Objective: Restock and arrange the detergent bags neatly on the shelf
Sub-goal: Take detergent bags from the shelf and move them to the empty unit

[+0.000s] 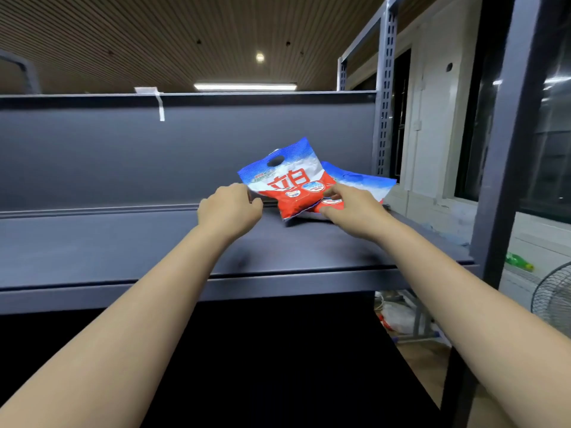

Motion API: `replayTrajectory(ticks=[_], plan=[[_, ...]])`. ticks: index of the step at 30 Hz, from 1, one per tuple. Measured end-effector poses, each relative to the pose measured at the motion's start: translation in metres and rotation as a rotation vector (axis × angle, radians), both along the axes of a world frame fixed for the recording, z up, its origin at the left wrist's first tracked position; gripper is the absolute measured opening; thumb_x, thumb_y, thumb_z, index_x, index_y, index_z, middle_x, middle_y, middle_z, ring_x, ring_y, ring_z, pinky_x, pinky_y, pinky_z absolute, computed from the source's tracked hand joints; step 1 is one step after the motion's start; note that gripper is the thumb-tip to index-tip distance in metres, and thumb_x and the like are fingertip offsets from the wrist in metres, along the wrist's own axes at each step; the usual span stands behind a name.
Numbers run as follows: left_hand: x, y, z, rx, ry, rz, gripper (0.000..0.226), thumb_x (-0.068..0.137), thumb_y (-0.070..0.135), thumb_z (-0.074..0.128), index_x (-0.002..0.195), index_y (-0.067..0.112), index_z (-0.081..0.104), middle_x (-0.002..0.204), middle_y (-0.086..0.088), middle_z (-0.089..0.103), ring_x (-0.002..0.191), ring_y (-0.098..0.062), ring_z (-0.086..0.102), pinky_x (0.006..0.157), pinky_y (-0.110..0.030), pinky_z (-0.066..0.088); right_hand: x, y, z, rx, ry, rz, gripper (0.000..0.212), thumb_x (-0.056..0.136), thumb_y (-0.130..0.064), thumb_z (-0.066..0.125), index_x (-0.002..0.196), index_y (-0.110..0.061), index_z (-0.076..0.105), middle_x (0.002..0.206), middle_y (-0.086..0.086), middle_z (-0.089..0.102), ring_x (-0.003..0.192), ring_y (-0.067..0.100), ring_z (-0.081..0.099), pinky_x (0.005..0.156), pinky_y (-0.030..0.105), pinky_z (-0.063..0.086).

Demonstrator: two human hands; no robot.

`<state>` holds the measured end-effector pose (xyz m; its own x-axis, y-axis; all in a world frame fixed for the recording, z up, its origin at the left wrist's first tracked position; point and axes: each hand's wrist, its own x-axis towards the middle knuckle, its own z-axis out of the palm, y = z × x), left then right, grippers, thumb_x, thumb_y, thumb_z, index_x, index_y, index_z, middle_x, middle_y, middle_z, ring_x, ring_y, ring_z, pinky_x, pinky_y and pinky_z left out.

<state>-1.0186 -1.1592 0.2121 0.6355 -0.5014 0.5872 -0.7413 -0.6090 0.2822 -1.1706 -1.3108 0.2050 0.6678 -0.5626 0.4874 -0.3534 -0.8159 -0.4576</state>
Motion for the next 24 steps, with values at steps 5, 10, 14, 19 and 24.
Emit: replayTrajectory(ticks=[5,10,14,19,24], plan=[[0.007,0.071,-0.006,-0.051,-0.043,0.013,0.031,0.093,0.037,0.043,0.105,0.016,0.061,0.103,-0.001,0.067,0.095,-0.028,0.058,0.073,-0.031,0.04,0.01,0.065,-0.009,0.017,-0.037,0.09,0.038,0.09,-0.033,0.059,0.125,-0.022,0.055,0.124,-0.006,0.06,0.112,0.013,0.055,0.098,0.036,0.044],[0.016,0.141,-0.018,-0.089,-0.034,0.036,0.033,0.093,0.038,0.041,0.112,0.018,0.059,0.108,0.003,0.066,0.099,-0.024,0.056,0.074,-0.032,0.04,0.026,0.135,-0.02,0.027,-0.101,0.195,0.036,0.09,-0.029,0.06,0.125,-0.022,0.055,0.128,-0.004,0.058,0.12,0.012,0.052,0.103,0.035,0.041],[0.022,0.206,-0.035,-0.112,-0.024,0.064,0.033,0.095,0.039,0.041,0.113,0.018,0.058,0.111,0.005,0.065,0.102,-0.023,0.056,0.083,-0.034,0.042,0.044,0.192,-0.036,0.019,-0.103,0.272,0.034,0.09,-0.031,0.06,0.124,-0.025,0.056,0.126,-0.006,0.06,0.119,0.011,0.052,0.102,0.032,0.04],[0.035,0.286,-0.065,-0.131,0.011,0.123,0.028,0.093,0.041,0.045,0.106,0.021,0.062,0.108,0.007,0.067,0.101,-0.022,0.06,0.085,-0.035,0.045,0.066,0.263,-0.062,0.059,-0.116,0.368,0.03,0.091,-0.031,0.059,0.121,-0.028,0.058,0.119,-0.01,0.062,0.11,0.008,0.056,0.097,0.027,0.042],[0.05,0.359,-0.097,-0.14,0.057,0.206,0.026,0.091,0.042,0.05,0.103,0.024,0.063,0.101,0.006,0.069,0.097,-0.022,0.063,0.082,-0.035,0.047,0.091,0.316,-0.094,0.056,-0.059,0.413,0.03,0.09,-0.034,0.059,0.119,-0.03,0.057,0.117,-0.012,0.062,0.106,0.005,0.056,0.095,0.028,0.044]])
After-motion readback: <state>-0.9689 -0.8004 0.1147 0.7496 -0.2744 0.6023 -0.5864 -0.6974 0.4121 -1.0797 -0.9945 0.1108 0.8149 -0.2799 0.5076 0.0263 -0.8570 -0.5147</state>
